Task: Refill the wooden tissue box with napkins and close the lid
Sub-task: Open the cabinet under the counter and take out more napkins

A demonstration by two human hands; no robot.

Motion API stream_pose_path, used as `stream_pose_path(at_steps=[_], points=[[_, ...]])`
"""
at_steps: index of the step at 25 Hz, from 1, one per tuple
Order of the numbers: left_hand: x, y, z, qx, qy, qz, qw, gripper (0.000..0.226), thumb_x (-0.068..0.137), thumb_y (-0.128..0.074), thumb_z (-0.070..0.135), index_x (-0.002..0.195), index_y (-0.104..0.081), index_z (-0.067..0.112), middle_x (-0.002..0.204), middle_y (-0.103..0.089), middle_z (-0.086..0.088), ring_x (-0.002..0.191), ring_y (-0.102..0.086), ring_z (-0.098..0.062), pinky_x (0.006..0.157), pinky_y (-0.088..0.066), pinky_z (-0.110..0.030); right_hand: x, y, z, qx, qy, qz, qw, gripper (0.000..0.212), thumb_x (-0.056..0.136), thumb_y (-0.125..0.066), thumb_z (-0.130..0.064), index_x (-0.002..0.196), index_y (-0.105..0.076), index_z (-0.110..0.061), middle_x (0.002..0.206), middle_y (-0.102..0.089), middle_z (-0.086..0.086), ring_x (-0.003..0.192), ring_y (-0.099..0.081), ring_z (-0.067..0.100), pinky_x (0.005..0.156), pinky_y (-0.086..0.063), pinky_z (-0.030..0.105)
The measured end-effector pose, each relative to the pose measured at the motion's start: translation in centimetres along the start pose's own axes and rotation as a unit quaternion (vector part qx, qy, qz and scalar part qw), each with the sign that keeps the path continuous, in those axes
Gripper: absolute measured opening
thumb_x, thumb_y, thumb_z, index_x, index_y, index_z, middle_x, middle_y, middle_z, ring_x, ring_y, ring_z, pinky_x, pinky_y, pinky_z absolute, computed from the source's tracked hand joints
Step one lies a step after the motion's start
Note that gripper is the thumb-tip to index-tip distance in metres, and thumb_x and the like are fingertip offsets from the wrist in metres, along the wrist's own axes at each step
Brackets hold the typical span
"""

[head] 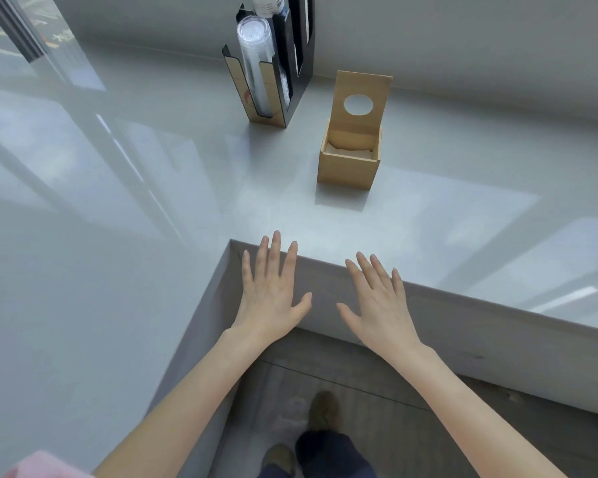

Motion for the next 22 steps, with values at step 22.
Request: stream_pose_path(at_steps=[22], points=[[0.5, -12.1, -0.7, -0.025, -0.042, -0.029, 0.998, 0.065, 0.092, -0.034, 0.042, 0.145, -0.009, 0.012, 0.156, -0.007, -0.008, 0.143, -0.002, -0.023, 0.116, -0.002, -0.041, 1.4, -11.5, 5.5, -0.01, -0.01, -0.046, 0.999, 0.062, 0.093, -0.042, -0.031, 0.145, -0.014, -0.016, 0.158, -0.009, 0.002, 0.144, -0.008, 0.016, 0.116, -0.013, 0.032]])
Point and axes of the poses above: each hand's wrist, its own x-axis towards the middle knuckle, its own y-axis out of the back of the hand, z = x × y, the point moved 10 cm from there along x, towards the middle knuckle
